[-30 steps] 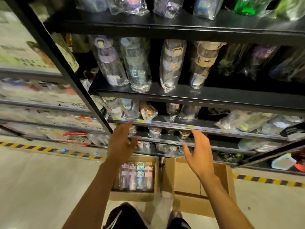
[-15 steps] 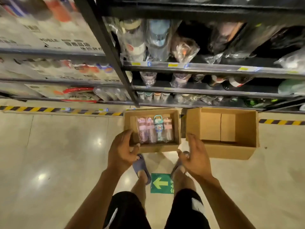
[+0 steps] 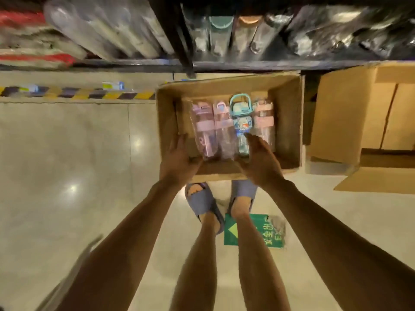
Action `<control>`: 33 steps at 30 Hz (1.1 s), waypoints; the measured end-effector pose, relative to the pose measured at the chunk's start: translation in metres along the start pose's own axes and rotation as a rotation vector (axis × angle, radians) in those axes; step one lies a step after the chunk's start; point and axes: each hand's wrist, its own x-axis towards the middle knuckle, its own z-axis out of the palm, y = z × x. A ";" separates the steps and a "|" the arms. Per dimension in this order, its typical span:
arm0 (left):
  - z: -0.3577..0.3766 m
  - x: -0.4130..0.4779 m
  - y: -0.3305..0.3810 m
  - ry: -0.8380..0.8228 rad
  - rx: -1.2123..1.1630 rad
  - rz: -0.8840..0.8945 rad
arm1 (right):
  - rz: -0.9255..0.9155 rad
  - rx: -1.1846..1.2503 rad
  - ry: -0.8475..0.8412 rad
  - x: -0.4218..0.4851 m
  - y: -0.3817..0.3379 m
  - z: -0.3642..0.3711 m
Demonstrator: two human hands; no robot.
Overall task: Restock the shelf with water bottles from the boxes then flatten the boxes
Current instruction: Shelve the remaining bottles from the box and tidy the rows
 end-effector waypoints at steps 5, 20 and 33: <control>0.079 0.097 -0.036 -0.075 -0.429 -0.216 | 0.238 0.207 -0.154 0.101 0.057 0.095; 0.161 0.186 -0.106 -0.248 -0.836 -0.447 | 0.271 0.231 -0.024 0.171 0.067 0.200; 0.139 0.163 -0.115 -0.388 -0.986 -0.350 | 0.415 0.770 -0.316 0.191 0.065 0.188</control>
